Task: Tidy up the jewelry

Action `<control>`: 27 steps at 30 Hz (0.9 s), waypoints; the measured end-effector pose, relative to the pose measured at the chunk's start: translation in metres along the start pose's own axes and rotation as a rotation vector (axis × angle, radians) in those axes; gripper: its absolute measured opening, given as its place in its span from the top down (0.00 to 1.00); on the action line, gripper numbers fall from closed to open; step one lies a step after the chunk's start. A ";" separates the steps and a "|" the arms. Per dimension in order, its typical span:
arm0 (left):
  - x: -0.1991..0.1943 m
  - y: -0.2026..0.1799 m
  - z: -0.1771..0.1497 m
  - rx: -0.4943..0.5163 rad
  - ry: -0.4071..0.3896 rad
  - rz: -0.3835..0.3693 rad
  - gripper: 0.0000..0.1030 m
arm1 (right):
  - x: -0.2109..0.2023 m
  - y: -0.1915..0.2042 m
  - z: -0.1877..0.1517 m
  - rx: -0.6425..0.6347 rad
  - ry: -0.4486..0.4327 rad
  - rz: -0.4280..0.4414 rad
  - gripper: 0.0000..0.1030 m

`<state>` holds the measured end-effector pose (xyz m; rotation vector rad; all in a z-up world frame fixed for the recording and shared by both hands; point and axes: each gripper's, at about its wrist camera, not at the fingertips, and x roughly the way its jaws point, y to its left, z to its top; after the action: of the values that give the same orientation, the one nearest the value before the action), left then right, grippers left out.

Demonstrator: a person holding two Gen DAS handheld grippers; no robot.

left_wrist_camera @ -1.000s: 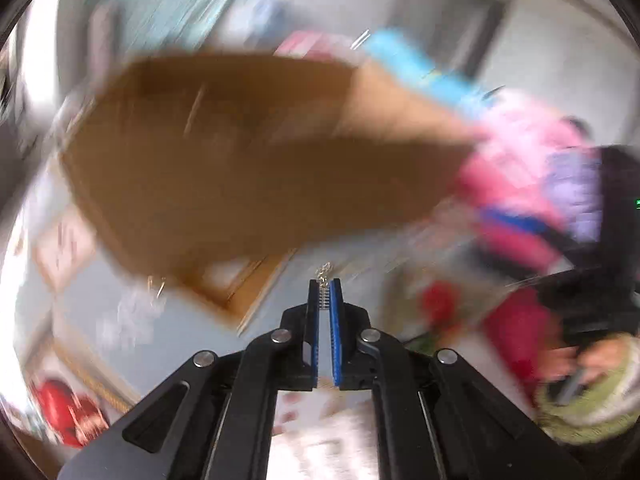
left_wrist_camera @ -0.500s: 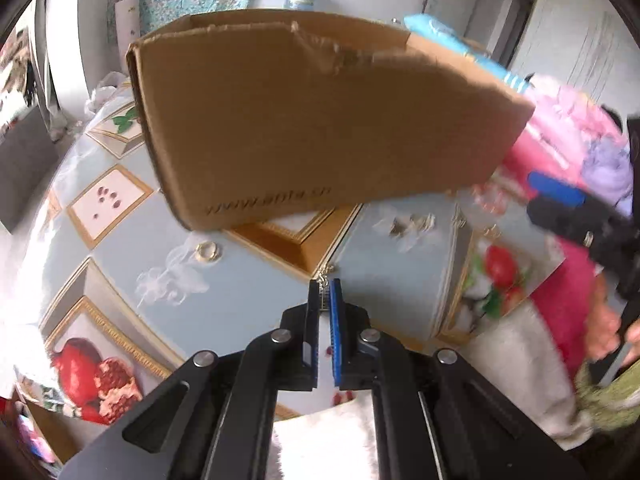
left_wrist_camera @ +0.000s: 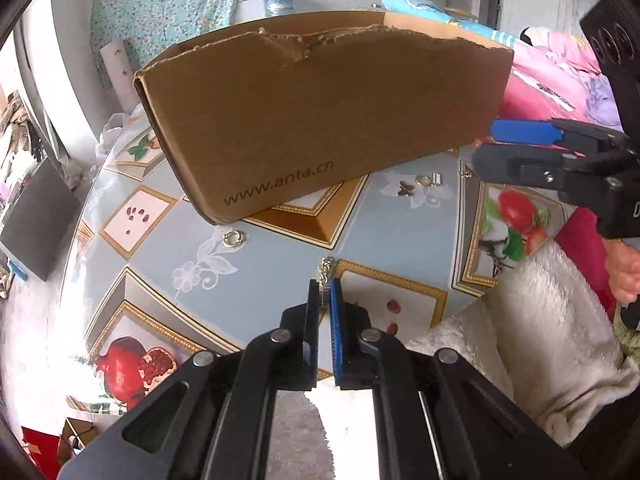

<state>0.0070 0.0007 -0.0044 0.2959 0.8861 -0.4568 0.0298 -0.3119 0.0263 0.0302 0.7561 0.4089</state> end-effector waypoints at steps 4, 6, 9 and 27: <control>0.001 0.006 -0.002 -0.019 -0.001 -0.011 0.92 | 0.004 0.009 0.001 -0.021 0.007 0.006 0.25; 0.000 0.010 -0.003 -0.029 0.000 -0.018 0.91 | 0.004 0.012 0.001 -0.026 0.009 0.008 0.25; 0.002 0.017 -0.002 -0.045 0.002 -0.040 0.90 | 0.004 0.016 0.002 -0.033 0.013 0.008 0.26; -0.016 0.047 -0.011 -0.151 -0.069 -0.030 0.96 | 0.023 0.044 0.020 -0.091 0.018 0.090 0.45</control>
<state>0.0141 0.0498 0.0048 0.1278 0.8538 -0.4232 0.0431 -0.2605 0.0331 -0.0250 0.7555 0.5291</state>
